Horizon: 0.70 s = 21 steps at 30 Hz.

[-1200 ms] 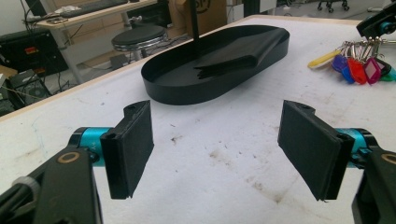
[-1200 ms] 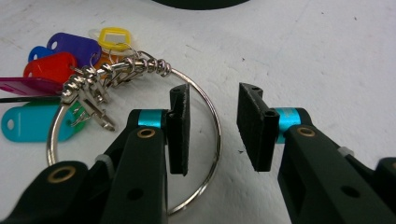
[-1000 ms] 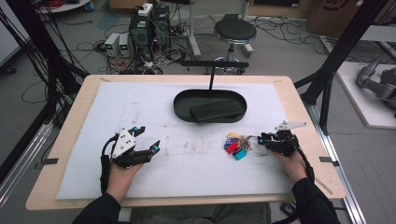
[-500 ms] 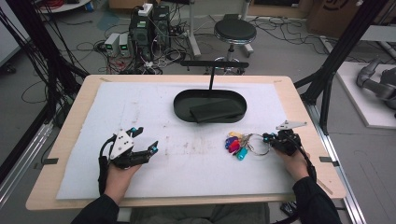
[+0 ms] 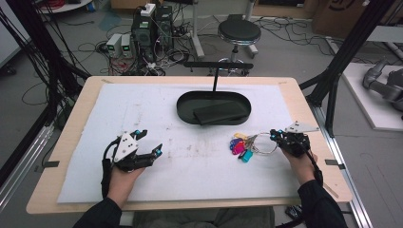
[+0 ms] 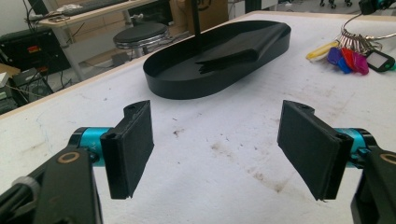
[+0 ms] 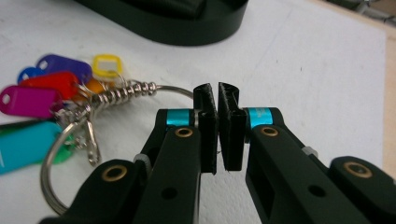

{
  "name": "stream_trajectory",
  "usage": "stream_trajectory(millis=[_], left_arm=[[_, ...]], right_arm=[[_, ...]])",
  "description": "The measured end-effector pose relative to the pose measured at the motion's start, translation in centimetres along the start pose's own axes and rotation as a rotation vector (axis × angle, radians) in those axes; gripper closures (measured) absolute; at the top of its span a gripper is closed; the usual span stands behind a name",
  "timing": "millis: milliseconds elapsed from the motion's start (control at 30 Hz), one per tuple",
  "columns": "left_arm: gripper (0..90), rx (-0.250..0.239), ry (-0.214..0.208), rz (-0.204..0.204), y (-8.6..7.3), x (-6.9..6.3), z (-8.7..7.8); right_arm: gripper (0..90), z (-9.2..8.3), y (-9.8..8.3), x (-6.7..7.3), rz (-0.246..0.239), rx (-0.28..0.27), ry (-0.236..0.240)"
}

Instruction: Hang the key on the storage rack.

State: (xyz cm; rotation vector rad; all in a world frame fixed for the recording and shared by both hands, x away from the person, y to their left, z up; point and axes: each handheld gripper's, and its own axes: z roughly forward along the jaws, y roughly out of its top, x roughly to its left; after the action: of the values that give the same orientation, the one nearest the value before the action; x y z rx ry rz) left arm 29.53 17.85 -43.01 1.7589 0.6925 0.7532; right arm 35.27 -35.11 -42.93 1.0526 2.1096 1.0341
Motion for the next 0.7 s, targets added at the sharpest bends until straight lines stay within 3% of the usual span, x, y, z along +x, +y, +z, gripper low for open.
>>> stream_trajectory(millis=[133,267,433,700], left_arm=[[26.8,0.0,0.002,0.002,0.0,0.0,0.0],[26.8,-0.001,0.004,0.002,0.0,0.0,0.0],[26.8,-0.003,0.004,0.004,0.0,0.0,-0.1],[26.8,-0.005,0.006,0.006,0.1,0.0,-0.1]], right_arm=[[88.1,-0.5,0.4,0.4,-0.014,-0.043,0.003],[88.1,-1.1,1.0,0.9,0.002,-0.1,0.025],[88.2,-1.5,1.7,2.0,0.011,-0.151,0.084],[90.0,-1.2,2.3,3.8,0.02,-0.165,0.189]])
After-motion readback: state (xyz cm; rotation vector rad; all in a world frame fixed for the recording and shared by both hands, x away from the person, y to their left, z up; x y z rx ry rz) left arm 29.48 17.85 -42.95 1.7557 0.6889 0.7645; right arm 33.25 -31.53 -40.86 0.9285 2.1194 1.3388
